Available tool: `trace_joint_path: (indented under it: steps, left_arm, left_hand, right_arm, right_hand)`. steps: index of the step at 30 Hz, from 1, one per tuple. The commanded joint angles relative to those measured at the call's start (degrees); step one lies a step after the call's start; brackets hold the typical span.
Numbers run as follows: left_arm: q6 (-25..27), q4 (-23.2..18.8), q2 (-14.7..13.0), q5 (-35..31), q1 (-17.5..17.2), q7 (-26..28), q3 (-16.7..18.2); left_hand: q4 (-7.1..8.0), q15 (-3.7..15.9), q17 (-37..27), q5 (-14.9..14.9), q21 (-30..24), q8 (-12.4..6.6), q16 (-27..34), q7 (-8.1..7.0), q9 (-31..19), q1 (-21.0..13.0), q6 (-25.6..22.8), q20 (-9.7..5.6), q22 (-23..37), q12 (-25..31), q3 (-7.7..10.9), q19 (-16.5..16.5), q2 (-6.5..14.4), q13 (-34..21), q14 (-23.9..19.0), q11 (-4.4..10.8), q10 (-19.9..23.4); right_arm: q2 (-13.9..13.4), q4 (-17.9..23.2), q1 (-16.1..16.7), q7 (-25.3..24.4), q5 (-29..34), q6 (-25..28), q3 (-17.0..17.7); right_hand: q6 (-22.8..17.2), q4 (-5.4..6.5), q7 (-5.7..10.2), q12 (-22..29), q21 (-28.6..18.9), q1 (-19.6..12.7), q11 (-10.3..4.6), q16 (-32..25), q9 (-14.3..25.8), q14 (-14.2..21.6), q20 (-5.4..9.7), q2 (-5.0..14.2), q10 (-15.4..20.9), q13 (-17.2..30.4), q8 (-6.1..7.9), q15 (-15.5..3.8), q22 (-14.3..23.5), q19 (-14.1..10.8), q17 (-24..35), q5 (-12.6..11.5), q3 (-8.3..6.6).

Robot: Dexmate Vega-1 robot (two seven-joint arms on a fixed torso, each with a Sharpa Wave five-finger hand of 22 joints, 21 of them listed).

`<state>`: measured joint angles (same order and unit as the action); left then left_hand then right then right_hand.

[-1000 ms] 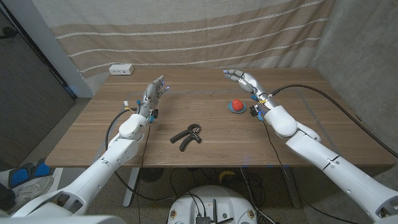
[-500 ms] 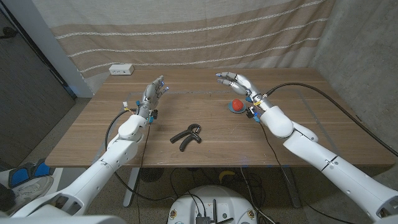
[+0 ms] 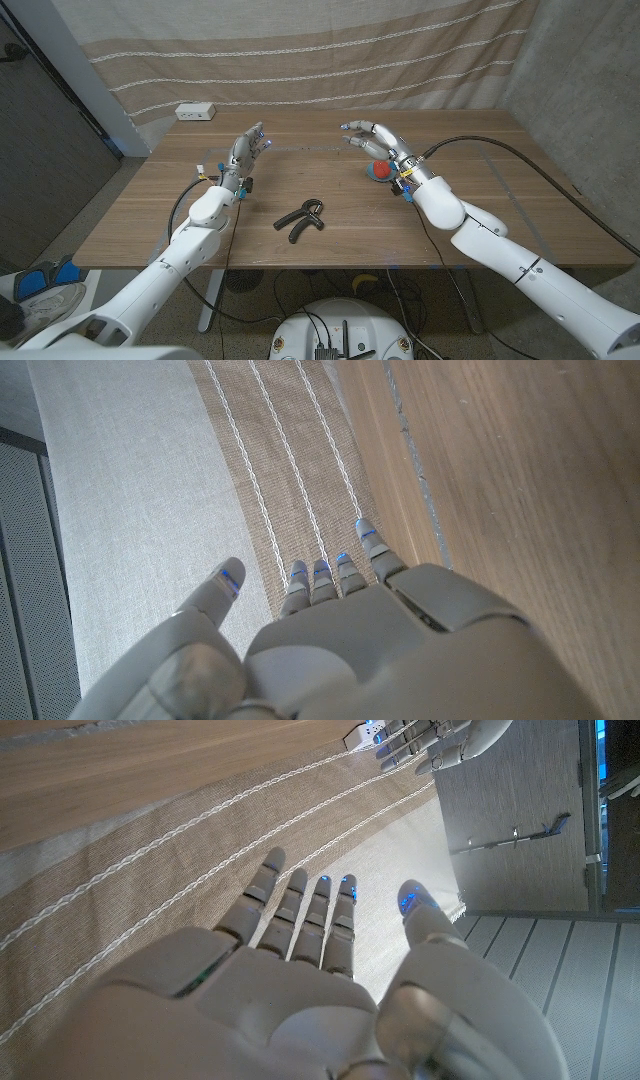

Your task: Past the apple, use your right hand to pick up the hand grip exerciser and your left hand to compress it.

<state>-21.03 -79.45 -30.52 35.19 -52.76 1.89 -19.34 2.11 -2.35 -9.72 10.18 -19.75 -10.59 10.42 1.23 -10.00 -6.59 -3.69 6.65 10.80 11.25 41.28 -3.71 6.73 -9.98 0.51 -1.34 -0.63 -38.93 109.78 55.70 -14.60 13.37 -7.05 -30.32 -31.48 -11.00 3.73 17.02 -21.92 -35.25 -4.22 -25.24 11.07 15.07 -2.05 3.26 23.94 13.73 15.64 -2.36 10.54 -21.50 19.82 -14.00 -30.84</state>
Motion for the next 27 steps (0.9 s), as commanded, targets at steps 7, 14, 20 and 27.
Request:
trace_joint_path:
  steps: [7,14,20,27]
  left_arm:
    - [-1.13,-0.21,-0.73,0.63,-1.09,-1.36,0.6]
    - [-1.37,0.14,-0.82,1.3,-1.21,-1.98,0.96]
    - [-1.97,0.71,-1.04,1.49,-1.19,-2.86,1.13]
    - [-2.32,0.8,-1.24,1.79,-1.43,-3.3,1.41]
  left_hand:
    - [-0.44,-0.16,-0.17,0.38,0.0,-0.11,0.03,-0.13,-0.17,0.71,-0.66,0.42,0.09,0.01,0.16,-0.27,1.56,-0.22,-0.21,-0.02,0.21]
    - [-0.49,-0.23,-0.18,0.39,0.05,-0.1,0.02,-0.16,-0.17,0.79,-0.73,0.44,0.1,0.0,0.19,-0.29,1.58,-0.22,-0.23,0.08,0.25]
    - [-0.51,-0.25,-0.18,0.39,0.09,-0.13,-0.01,-0.15,-0.17,0.86,-0.85,0.48,0.1,-0.01,0.22,-0.3,1.59,-0.22,-0.19,0.06,0.27]
    - [-0.54,-0.32,-0.19,0.39,0.13,-0.12,-0.02,-0.15,-0.17,0.95,-0.9,0.52,0.1,-0.03,0.24,-0.33,1.6,-0.22,-0.17,0.11,0.28]
  right_arm:
    - [1.23,2.95,0.59,-1.89,8.11,5.46,-3.06]
    - [1.96,2.82,0.01,-2.12,10.61,6.57,-4.74]
    - [2.61,2.5,-0.57,-2.07,12.56,7.38,-6.23]
    - [3.31,2.38,-0.95,-1.68,13.94,8.73,-7.51]
  right_hand:
    - [-3.01,-0.09,1.37,0.33,-0.45,-5.17,-1.74,-0.21,0.3,-0.38,0.57,-1.7,0.54,0.55,1.17,-7.05,0.25,-1.12,0.42,1.22,0.19]
    - [-4.92,0.05,1.66,0.72,-0.52,-8.29,-2.71,-0.62,0.45,0.13,0.98,-2.57,1.63,1.02,1.97,-7.85,0.25,-1.63,0.61,2.15,0.57]
    - [-5.7,0.26,1.94,1.09,-0.57,-10.04,-4.0,-0.87,0.54,0.28,0.97,-3.73,2.58,1.46,2.34,-8.08,0.24,-2.02,0.78,3.07,1.33]
    - [-7.07,0.42,2.43,1.29,-0.62,-11.59,-4.75,-1.16,0.67,0.46,1.21,-4.34,3.12,1.91,3.0,-8.6,0.25,-2.39,1.0,3.64,1.93]
